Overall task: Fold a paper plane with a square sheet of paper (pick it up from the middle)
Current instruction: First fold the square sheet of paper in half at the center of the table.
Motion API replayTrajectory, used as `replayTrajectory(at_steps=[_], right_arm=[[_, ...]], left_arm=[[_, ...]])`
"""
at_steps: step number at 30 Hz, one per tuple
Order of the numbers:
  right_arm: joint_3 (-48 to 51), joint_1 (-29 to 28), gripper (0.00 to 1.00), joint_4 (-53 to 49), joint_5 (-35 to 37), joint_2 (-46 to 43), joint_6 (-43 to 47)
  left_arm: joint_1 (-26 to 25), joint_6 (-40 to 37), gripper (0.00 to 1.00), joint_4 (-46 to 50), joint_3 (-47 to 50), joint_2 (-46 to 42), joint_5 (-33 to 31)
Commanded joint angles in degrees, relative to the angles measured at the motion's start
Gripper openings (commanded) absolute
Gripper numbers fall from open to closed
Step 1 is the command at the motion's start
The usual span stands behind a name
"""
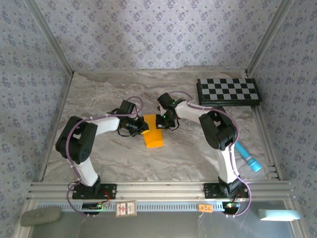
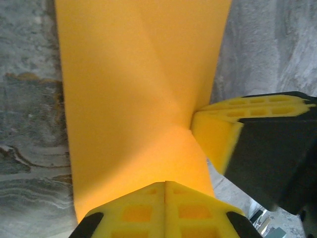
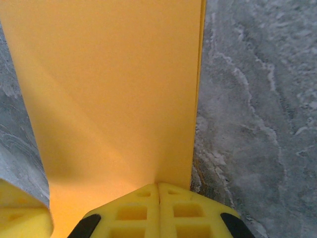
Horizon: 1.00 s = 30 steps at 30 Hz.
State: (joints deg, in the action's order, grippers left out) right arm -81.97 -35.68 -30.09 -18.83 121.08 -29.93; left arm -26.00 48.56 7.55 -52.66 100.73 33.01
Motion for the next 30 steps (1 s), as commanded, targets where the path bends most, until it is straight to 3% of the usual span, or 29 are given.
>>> replayTrajectory(at_steps=[1, 7, 12, 19, 25, 30], right_arm=[[5.15, 0.7, 0.05, -9.73, 13.99, 9.42, 0.84], [4.98, 0.7, 0.05, -9.97, 14.23, 9.61, 1.08], [4.82, 0.7, 0.04, -9.82, 14.1, 9.87, 1.02], [5.23, 0.7, 0.04, -9.6, 14.15, 9.92, 1.45], [5.23, 0.7, 0.04, -9.82, 14.39, 10.01, 1.48], [5.25, 0.74, 0.05, -9.81, 14.44, 9.93, 1.59]], left_arm=[[-0.21, -1.67, 0.06, 2.41, 0.78, 1.79, -0.32], [0.4, -3.79, 0.05, 5.73, 3.16, 1.99, -2.87], [3.07, -6.54, 0.05, 10.35, 6.37, -2.96, -5.34], [0.68, -5.56, 0.08, 6.26, 4.01, -12.08, 1.39], [-2.61, 0.25, 0.07, -1.02, 2.83, -5.3, 2.39], [-3.08, 0.75, 0.07, -1.64, 3.04, -1.7, 1.93]])
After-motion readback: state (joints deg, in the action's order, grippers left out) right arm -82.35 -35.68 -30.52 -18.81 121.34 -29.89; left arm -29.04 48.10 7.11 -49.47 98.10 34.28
